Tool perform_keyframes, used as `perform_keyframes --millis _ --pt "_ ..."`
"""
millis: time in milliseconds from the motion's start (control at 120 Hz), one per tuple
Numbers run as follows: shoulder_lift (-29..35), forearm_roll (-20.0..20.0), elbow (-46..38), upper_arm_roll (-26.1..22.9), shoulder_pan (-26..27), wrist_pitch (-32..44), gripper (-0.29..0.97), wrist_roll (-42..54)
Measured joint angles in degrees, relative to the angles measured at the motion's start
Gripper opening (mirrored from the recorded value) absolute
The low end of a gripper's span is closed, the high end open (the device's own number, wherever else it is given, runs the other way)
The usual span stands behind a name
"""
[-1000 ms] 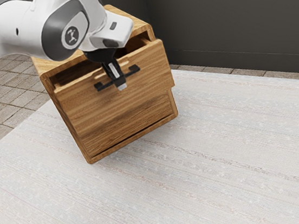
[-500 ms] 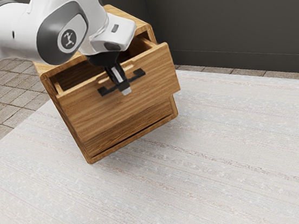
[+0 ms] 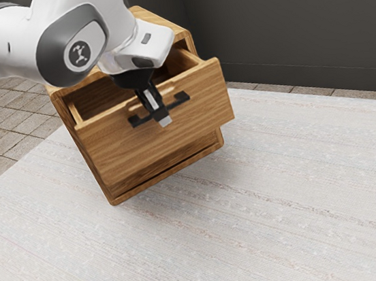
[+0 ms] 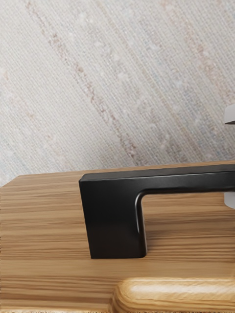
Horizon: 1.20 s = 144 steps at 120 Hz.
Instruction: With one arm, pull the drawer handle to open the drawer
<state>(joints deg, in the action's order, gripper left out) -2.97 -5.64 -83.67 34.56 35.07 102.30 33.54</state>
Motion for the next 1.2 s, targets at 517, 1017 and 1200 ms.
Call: perform_keyframes --millis 517,1017,1200 --pt "5.5 -2.3 -4.7 -3.8 1.1 -0.1 0.04 -4.3" --pt "8.4 -3.1 -8.0 -8.4 1.2 -0.1 0.1 -8.9" --pt "9.5 -3.3 -9.1 -10.0 1.3 -0.1 0.09 -10.5"
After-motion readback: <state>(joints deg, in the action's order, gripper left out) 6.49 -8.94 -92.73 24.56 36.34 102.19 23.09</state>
